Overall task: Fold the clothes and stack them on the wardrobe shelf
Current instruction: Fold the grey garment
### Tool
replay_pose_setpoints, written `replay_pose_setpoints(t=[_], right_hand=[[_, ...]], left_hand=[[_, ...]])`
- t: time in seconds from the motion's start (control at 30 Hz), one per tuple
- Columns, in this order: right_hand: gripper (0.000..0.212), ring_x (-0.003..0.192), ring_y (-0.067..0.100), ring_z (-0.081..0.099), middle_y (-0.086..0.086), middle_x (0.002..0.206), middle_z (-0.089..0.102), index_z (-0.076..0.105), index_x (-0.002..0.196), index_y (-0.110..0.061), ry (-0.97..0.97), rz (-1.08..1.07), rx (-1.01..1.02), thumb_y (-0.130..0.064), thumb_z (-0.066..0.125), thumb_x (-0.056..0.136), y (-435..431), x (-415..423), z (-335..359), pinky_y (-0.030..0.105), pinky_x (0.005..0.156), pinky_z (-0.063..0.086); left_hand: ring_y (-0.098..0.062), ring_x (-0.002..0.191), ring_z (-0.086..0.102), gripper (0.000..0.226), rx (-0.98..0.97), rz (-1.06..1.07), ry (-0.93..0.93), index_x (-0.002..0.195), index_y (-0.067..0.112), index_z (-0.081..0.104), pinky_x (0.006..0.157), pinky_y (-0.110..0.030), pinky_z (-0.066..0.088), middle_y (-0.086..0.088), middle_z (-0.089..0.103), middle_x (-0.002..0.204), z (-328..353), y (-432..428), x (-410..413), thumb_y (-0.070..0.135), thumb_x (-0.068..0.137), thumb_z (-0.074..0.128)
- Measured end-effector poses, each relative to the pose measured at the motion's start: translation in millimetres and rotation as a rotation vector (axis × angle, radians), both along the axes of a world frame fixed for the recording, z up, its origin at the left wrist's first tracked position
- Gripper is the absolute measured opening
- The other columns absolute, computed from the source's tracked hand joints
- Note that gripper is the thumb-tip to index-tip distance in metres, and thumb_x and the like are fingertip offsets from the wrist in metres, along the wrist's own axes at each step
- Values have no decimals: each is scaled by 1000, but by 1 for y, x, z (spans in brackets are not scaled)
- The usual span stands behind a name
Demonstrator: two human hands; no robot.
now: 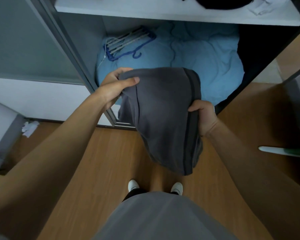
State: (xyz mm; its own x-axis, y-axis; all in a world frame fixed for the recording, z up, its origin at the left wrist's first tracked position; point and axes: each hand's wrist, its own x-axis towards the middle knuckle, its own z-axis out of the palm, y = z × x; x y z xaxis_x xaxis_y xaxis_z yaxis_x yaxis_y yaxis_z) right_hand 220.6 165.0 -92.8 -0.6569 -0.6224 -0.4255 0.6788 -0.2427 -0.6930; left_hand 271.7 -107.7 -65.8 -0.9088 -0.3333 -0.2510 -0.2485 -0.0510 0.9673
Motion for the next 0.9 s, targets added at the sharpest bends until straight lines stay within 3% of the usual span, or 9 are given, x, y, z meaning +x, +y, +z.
replay_pose_setpoints(t=[0.13, 0.2, 0.3, 0.43, 0.5, 0.57, 0.63, 0.73, 0.9], right_hand=[[44, 82, 25, 73, 9, 89, 76, 80, 87, -5, 25, -160, -74, -8, 51, 55, -2, 0, 1, 30, 72, 59], [44, 84, 24, 73, 8, 91, 76, 80, 87, -7, 32, -188, -103, -11, 50, 56, -2, 3, 1, 30, 75, 59], [44, 85, 24, 72, 9, 92, 76, 80, 89, -6, 20, -183, -117, -13, 49, 58, -4, 7, 0, 31, 77, 59], [43, 85, 25, 73, 9, 92, 76, 80, 89, -6, 1, -144, -137, -13, 47, 62, -10, 13, 2, 33, 76, 59], [43, 88, 25, 72, 9, 95, 75, 80, 91, -7, 20, -142, -121, -13, 48, 62, -13, 13, 3, 35, 83, 58], [44, 90, 26, 70, 10, 96, 74, 79, 92, -5, 17, -165, -108, -12, 49, 60, -16, 11, 5, 36, 88, 55], [41, 86, 25, 71, 10, 92, 75, 80, 86, -5, 26, -202, -93, -12, 50, 58, -15, 8, 7, 34, 85, 56], [40, 85, 25, 71, 9, 91, 75, 80, 85, -6, 33, -220, -100, -11, 46, 64, -14, 6, 5, 34, 84, 57], [39, 87, 26, 71, 11, 98, 74, 77, 96, -7, -15, -267, -88, -13, 41, 82, -22, 11, -1, 36, 80, 59]], left_hand=[[-7, 77, 49, 31, -313, 516, 81, 100, 17, 48, 81, -22, 46, 3, 47, 88, -23, 21, 12, 26, 87, 75], [-9, 75, 57, 29, -169, 409, -37, 90, 20, 52, 80, -29, 48, 3, 58, 85, -38, 36, 28, 45, 90, 67], [-7, 102, 69, 43, 231, 26, -214, 110, 29, 65, 88, -28, 51, 10, 73, 112, -55, 52, 45, 65, 93, 49], [-10, 99, 71, 52, 525, 85, -171, 102, 22, 74, 86, -26, 53, 8, 77, 101, -57, 51, 29, 61, 98, 39], [-16, 99, 63, 44, 439, 129, -277, 100, 11, 65, 92, -30, 47, 0, 70, 97, -61, 52, 24, 48, 102, 42], [-19, 100, 57, 26, 86, 369, -409, 99, 10, 59, 93, -30, 44, -11, 64, 103, -73, 49, 29, 27, 106, 40], [-22, 87, 63, 41, -64, 398, -418, 94, 10, 60, 78, -32, 50, -14, 69, 101, -80, 46, 31, 40, 106, 33], [-15, 71, 74, 62, 280, 271, -305, 90, 18, 69, 56, -24, 56, 0, 78, 83, -90, 39, 50, 66, 98, 31], [-17, 91, 75, 67, 714, 156, -147, 94, 22, 81, 73, -34, 61, -2, 78, 98, -86, 54, 38, 71, 92, 36]])
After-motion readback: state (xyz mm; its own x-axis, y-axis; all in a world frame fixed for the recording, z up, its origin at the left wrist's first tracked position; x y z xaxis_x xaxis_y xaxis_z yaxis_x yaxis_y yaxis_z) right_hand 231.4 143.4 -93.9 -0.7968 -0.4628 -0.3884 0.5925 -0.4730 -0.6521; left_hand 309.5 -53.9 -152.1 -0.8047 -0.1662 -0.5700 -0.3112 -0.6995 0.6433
